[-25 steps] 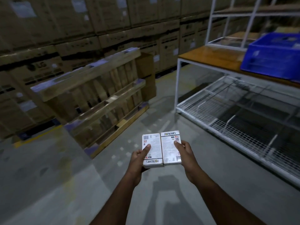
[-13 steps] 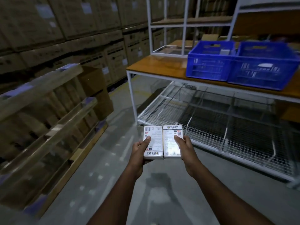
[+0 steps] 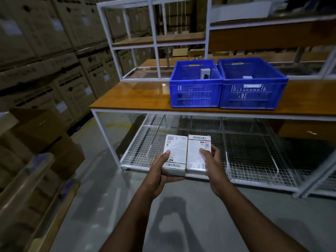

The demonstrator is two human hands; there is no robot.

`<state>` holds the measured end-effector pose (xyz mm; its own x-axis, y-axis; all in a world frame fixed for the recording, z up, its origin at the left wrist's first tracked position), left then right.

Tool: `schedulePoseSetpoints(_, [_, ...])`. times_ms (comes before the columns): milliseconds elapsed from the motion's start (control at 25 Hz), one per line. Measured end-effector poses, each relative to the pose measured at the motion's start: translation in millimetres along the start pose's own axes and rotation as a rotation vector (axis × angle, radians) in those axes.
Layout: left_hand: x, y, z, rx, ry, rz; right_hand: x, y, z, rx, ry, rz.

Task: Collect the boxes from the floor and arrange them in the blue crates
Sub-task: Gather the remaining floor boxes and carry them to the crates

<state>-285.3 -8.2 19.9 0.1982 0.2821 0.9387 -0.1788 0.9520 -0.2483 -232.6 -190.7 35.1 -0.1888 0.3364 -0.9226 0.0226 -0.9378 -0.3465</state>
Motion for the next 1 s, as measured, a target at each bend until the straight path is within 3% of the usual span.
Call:
schedulePoseSetpoints(280, [43, -26, -143, -0.045, -0.003, 0.047, -34, -5, -151, -0.009, 0.063, 0.004])
schedulePoseSetpoints(640, [149, -81, -326, -0.013, -0.113, 0.049, -138, -25, -343, -0.084, 0.131, 0.016])
schedulePoseSetpoints(840, [213, -100, -409, 0.005, -0.184, -0.104, -189, -33, -416, -0.043, 0.218, 0.034])
schedulePoseSetpoints(1000, [259, -107, -475, 0.078, -0.339, -0.261, -233, -43, -465, 0.02, 0.396, 0.121])
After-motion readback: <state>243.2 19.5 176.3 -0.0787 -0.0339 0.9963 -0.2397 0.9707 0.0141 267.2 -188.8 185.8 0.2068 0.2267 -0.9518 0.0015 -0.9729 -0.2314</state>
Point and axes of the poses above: each hand's wrist, its own z-axis away from the middle knuckle, its own y-axis out of the back of the hand, x = y × z, the point moved 8 cm from there along -z, towards the middle knuckle, and after that the axes turned 6 degrees about -z, right-handed, at the moved point
